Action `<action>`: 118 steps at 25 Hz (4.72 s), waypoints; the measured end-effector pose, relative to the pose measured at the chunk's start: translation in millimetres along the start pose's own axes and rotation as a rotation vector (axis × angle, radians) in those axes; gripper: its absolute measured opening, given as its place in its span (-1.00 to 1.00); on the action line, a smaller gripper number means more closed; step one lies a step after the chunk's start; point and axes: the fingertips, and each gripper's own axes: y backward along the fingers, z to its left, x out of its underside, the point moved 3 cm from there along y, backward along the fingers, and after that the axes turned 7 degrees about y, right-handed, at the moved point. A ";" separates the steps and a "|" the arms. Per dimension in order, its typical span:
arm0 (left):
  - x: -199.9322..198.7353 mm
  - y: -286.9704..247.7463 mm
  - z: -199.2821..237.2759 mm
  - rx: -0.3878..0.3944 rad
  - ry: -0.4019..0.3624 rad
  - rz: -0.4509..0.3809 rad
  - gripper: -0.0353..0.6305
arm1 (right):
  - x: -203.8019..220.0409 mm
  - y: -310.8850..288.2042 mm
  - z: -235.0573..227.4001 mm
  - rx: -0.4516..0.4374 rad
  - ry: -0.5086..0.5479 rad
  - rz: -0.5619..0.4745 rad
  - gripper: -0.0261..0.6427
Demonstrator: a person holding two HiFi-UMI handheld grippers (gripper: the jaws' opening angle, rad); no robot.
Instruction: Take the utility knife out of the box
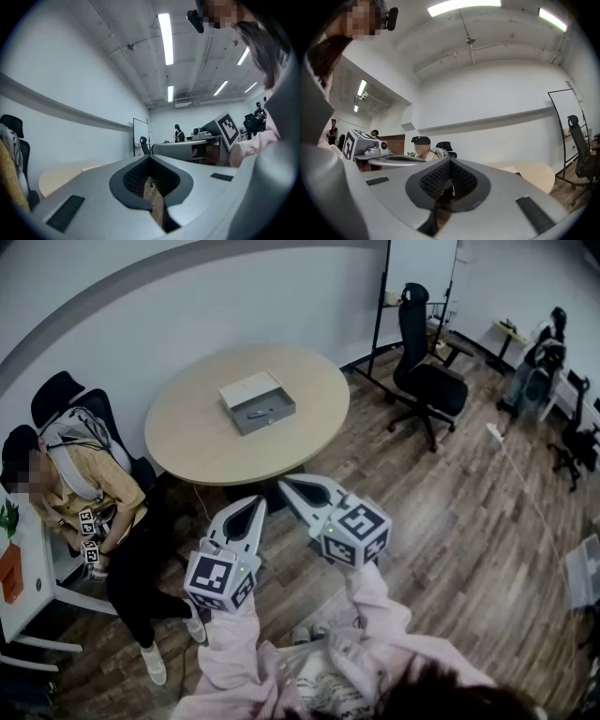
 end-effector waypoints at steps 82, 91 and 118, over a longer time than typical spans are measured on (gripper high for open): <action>45.4 -163.0 237.3 -0.036 0.257 0.015 -0.86 | 87.9 -214.2 -170.7 0.008 -0.133 0.137 -0.92; 54.4 -194.2 255.6 -0.043 0.263 0.043 -0.87 | 97.7 -232.7 -207.0 0.010 -0.127 0.161 -0.93; 84.2 -296.5 319.2 -0.141 0.353 0.131 -0.87 | 134.3 -314.3 -307.4 -0.136 -0.184 0.265 -0.92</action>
